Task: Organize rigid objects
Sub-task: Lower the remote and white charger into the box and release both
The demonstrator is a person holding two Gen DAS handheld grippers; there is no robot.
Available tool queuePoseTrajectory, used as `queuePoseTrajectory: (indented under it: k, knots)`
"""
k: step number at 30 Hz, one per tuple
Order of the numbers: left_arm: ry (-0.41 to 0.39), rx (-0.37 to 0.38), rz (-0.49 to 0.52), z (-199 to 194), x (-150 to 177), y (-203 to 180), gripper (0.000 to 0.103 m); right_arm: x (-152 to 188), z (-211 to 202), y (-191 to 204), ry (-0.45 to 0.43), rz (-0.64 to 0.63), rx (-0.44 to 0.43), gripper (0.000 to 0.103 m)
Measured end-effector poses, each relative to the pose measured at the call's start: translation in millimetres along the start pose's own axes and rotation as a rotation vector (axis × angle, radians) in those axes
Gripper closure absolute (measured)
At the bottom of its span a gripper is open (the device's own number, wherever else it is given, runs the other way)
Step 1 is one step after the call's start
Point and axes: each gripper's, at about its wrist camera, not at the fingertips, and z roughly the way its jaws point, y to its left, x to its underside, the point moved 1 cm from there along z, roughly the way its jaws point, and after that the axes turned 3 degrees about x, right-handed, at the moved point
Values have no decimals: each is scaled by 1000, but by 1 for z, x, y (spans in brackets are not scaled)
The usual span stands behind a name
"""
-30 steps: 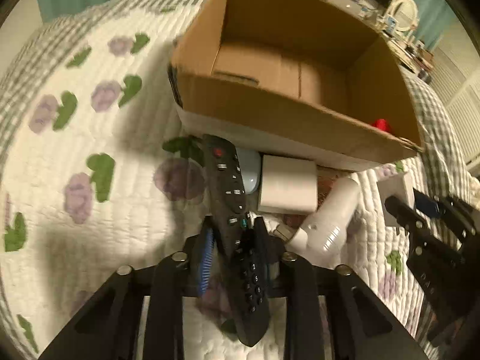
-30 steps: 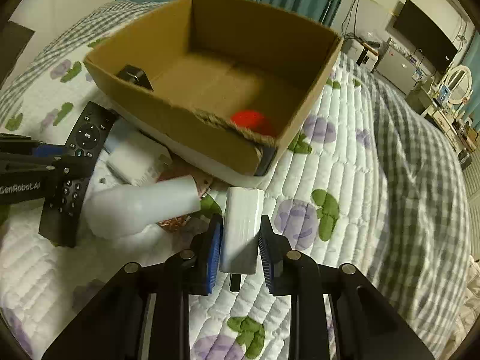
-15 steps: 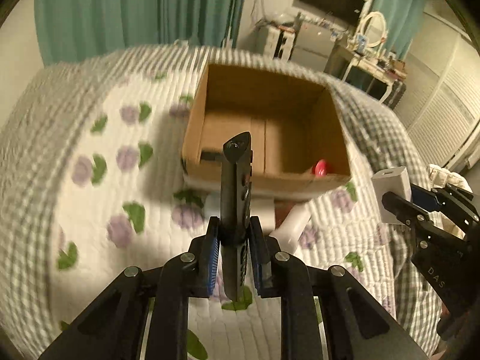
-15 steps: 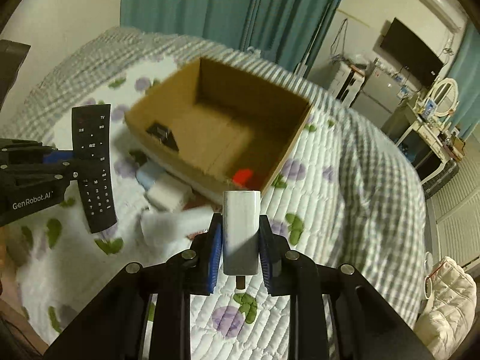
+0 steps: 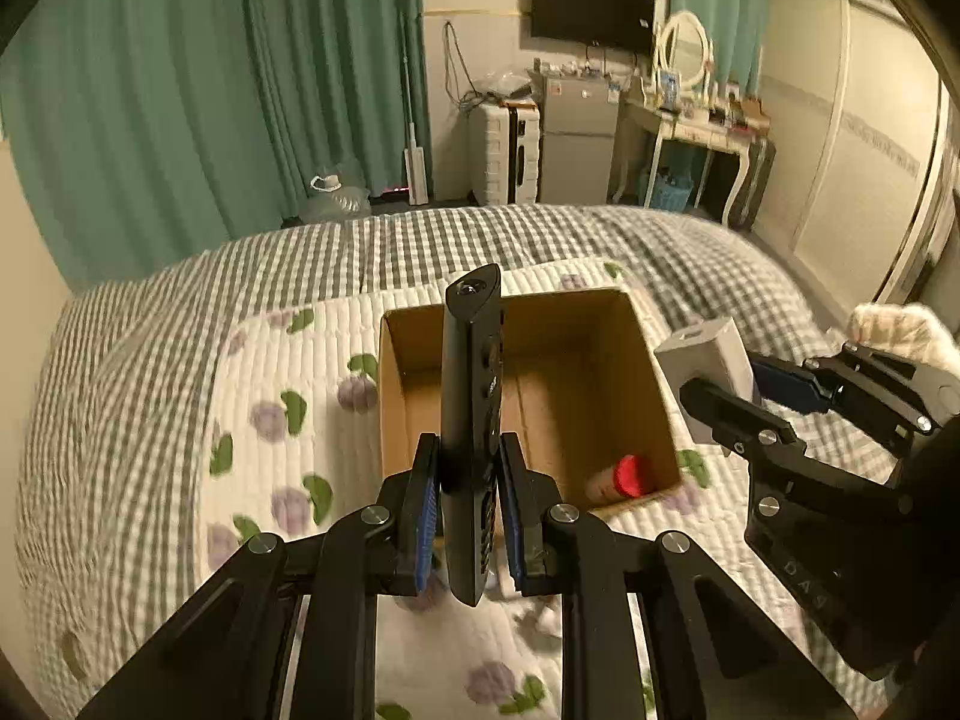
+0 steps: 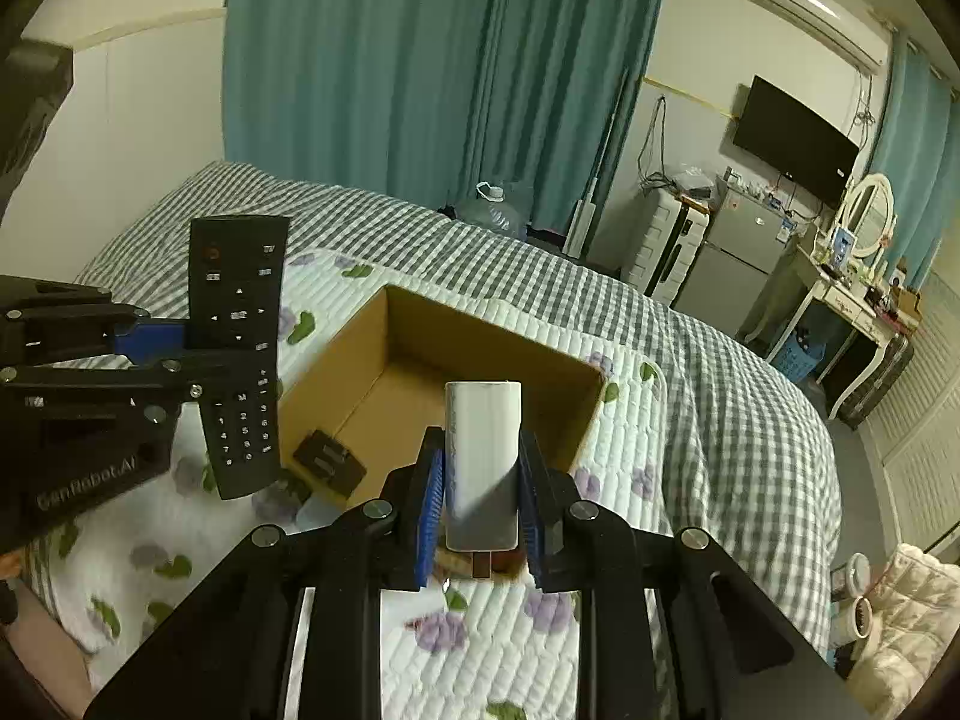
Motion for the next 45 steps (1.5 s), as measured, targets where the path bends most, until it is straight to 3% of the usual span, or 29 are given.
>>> queuePoseTrajectory:
  k: [6, 9, 14, 17, 27, 29, 31, 34, 36, 38, 42, 45]
  knots:
    - [114, 12, -3, 67, -11, 0, 84, -2, 53, -2, 38, 30, 6, 81]
    - [137, -6, 17, 96, -13, -4, 84, 7, 81, -3, 77, 38, -7, 81]
    - [194, 46, -23, 134, -17, -1, 84, 23, 113, -8, 114, 55, -27, 81]
    - [217, 25, -16, 158, -13, 0, 84, 27, 130, -12, 119, 61, -25, 81]
    - [185, 8, 16, 163, -19, 2, 79, 30, 163, -21, 131, 120, -52, 81]
    - [172, -1, 17, 156, -21, 3, 65, 29, 161, -24, 134, 129, -55, 73]
    - [151, -5, 19, 144, -24, 4, 47, 26, 151, -27, 111, 126, -23, 47]
    - [106, -18, 25, 121, -31, 4, 45, 21, 134, -30, 77, 111, -2, 46]
    - [82, -26, 28, 104, -35, 5, 37, 17, 118, -32, 65, 94, 21, 46]
    - [38, -35, 28, 81, -37, 6, 23, 13, 99, -32, 52, 80, 38, 44]
    - [-45, -40, 21, 35, -35, 11, 10, 4, 64, -30, 32, 68, 81, 40]
    - [-103, -41, 16, 3, -25, 15, 3, 3, 35, -26, 33, 74, 114, 31]
